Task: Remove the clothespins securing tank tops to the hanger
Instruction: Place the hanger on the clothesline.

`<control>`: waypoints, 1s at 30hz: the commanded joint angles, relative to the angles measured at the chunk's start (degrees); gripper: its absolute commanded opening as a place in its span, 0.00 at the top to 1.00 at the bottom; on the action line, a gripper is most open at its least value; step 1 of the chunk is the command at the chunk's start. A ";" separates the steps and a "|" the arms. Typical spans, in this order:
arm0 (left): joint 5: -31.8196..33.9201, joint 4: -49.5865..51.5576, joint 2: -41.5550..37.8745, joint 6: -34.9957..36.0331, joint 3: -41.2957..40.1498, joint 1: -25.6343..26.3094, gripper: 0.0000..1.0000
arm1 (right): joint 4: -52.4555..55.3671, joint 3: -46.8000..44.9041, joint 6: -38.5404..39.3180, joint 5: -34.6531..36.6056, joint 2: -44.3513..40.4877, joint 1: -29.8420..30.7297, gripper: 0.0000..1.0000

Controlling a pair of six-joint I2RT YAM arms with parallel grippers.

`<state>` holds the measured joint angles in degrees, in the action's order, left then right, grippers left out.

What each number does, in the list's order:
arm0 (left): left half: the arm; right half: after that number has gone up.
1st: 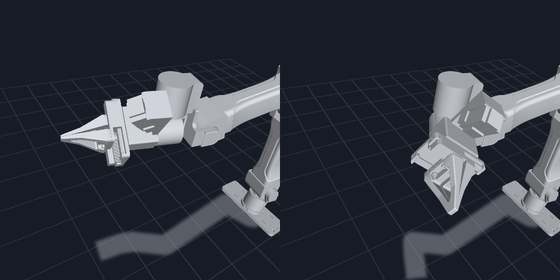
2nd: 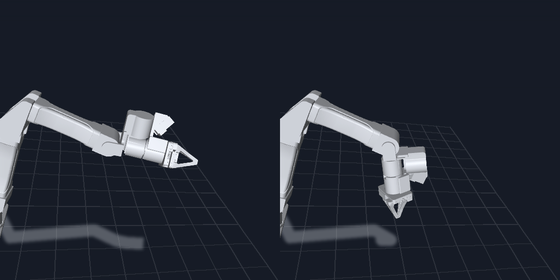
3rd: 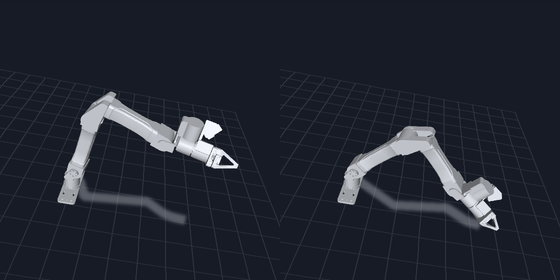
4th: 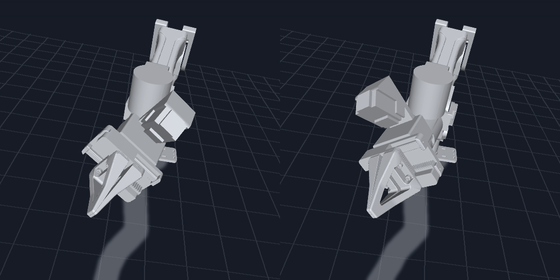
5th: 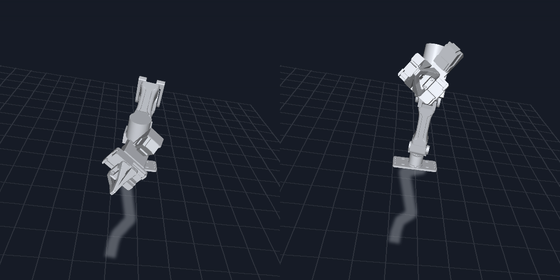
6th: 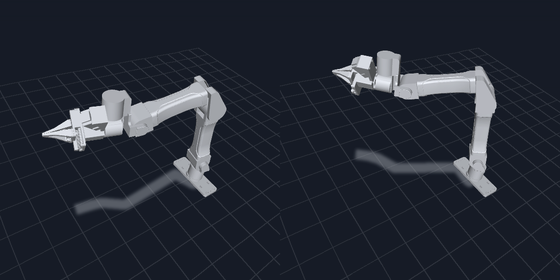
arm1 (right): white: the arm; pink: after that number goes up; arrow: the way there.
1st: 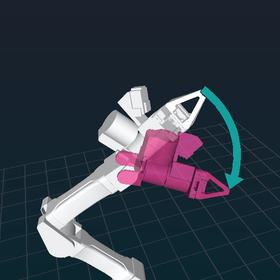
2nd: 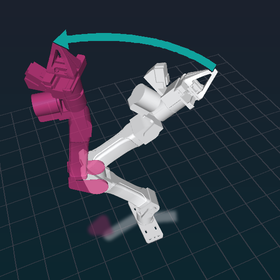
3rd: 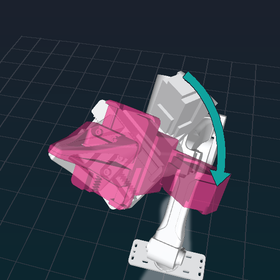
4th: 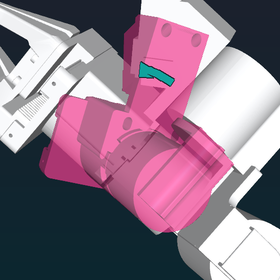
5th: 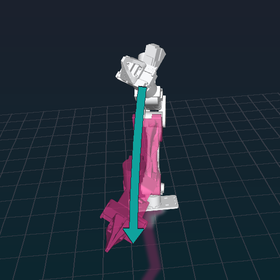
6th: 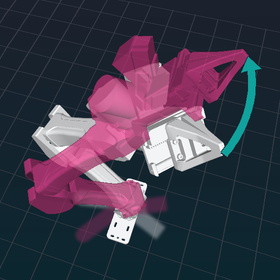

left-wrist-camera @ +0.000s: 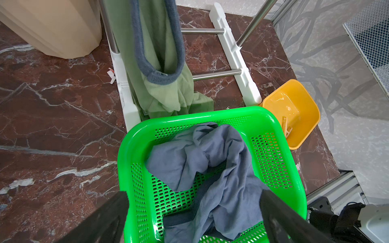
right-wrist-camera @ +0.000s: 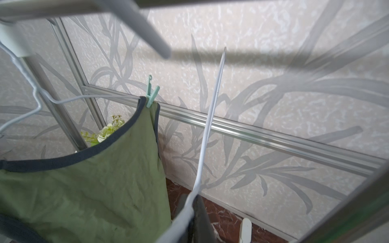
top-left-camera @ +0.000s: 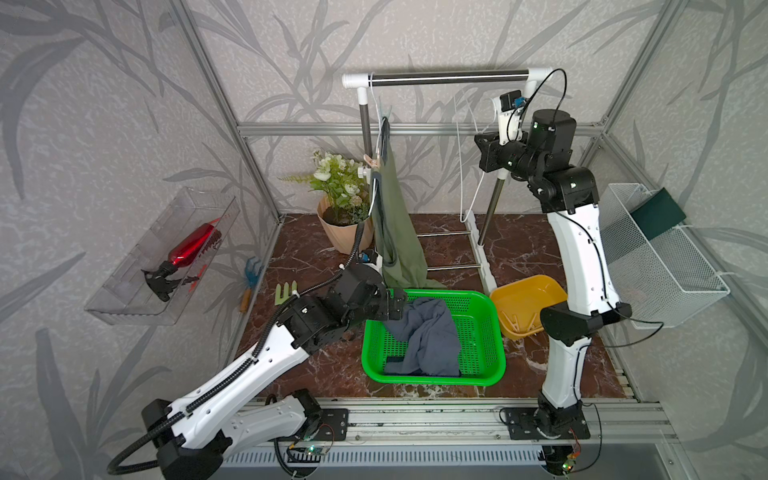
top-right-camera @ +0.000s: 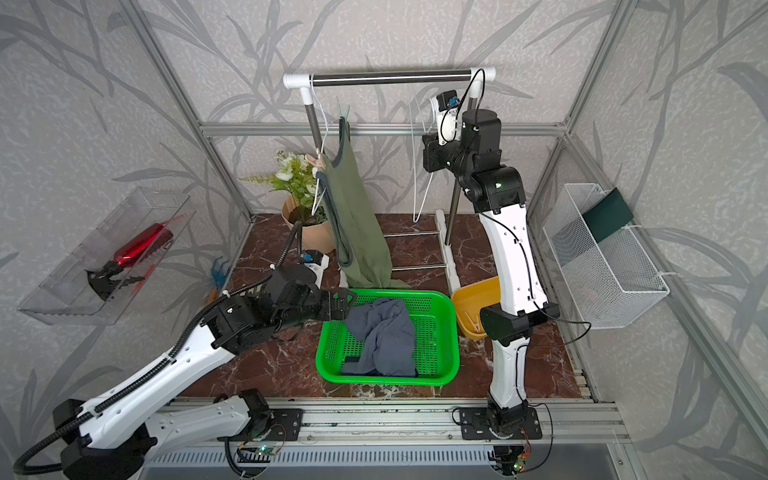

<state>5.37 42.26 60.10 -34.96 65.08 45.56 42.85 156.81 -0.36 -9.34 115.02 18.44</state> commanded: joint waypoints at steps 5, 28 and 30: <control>-1.02 -0.58 1.21 -1.18 0.39 -0.36 0.02 | -8.92 1.12 -0.85 -1.25 -0.87 -0.91 1.00; -4.09 2.00 4.73 -2.67 3.30 -0.32 0.03 | -17.72 6.10 -9.27 1.13 9.32 -3.41 1.00; -4.37 1.50 5.38 -2.76 3.19 -0.36 0.03 | -17.06 6.06 -8.72 1.18 9.56 -3.41 1.00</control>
<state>1.50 43.05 64.75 -37.12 66.57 45.56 27.55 162.06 -8.95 -9.08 124.46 15.27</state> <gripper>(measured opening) 0.972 0.062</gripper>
